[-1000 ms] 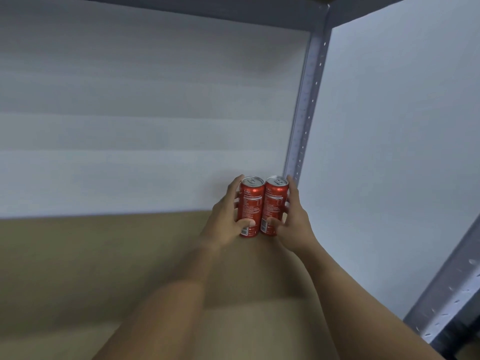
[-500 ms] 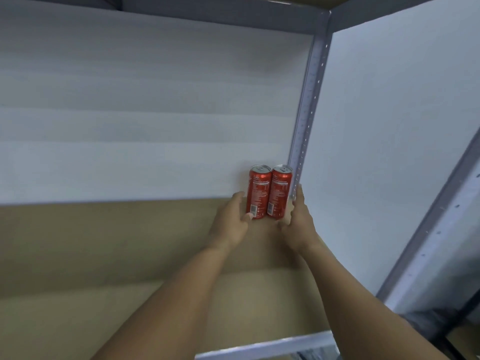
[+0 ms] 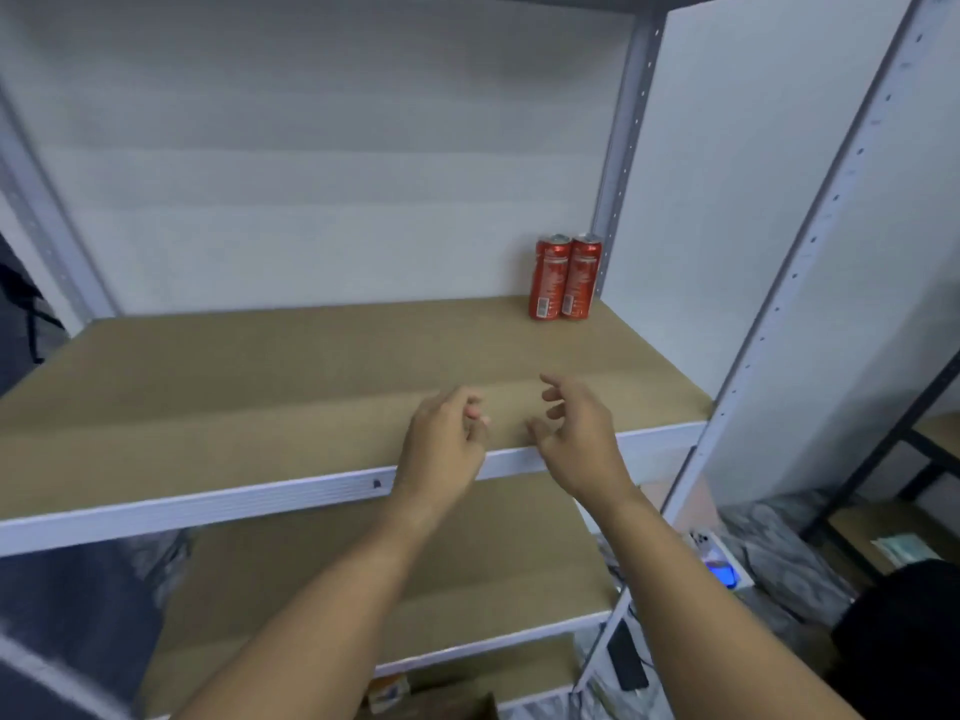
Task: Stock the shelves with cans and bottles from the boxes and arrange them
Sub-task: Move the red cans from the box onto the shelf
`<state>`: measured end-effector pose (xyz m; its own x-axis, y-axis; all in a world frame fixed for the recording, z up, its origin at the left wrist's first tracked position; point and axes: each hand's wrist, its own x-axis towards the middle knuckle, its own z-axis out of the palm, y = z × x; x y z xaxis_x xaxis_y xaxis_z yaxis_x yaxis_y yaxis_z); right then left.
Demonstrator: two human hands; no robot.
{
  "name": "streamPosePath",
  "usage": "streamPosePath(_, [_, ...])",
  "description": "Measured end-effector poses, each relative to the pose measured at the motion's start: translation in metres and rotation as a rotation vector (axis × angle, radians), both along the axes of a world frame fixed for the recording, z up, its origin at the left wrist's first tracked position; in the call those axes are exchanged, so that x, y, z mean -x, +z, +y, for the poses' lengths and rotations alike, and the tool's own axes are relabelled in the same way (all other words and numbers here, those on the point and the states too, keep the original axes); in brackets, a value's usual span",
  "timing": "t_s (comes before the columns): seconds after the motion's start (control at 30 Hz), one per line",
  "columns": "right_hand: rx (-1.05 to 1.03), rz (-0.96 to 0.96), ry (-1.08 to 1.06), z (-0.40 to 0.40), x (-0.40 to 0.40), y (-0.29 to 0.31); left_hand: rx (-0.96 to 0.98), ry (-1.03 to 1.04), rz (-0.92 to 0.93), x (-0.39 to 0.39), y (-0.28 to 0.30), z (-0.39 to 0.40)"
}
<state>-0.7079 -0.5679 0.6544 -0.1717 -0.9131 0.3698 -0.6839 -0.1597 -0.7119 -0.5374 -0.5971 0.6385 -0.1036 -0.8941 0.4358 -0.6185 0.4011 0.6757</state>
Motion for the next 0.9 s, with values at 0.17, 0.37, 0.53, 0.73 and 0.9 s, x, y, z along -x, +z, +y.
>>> streamPosePath(0.17, [0.055,0.041,0.075,0.055,-0.057,-0.049,0.116,-0.001,-0.042,-0.055,-0.049,0.069])
streamPosePath(0.37, [-0.223,0.072,0.199,0.066,-0.110,-0.187,-0.231,0.053,-0.159,-0.112,-0.202,0.098])
streamPosePath(0.53, [-0.519,0.198,0.311,0.065,-0.143,-0.357,-0.483,0.074,-0.327,-0.145,-0.369,0.106])
streamPosePath(0.73, [-0.785,0.397,0.455,0.068,-0.170,-0.562,-0.686,0.084,-0.445,-0.182,-0.568,0.120])
streamPosePath(0.9, [-0.938,0.477,0.491,0.070,-0.186,-0.701,-0.807,0.030,-0.458,-0.196,-0.698,0.124])
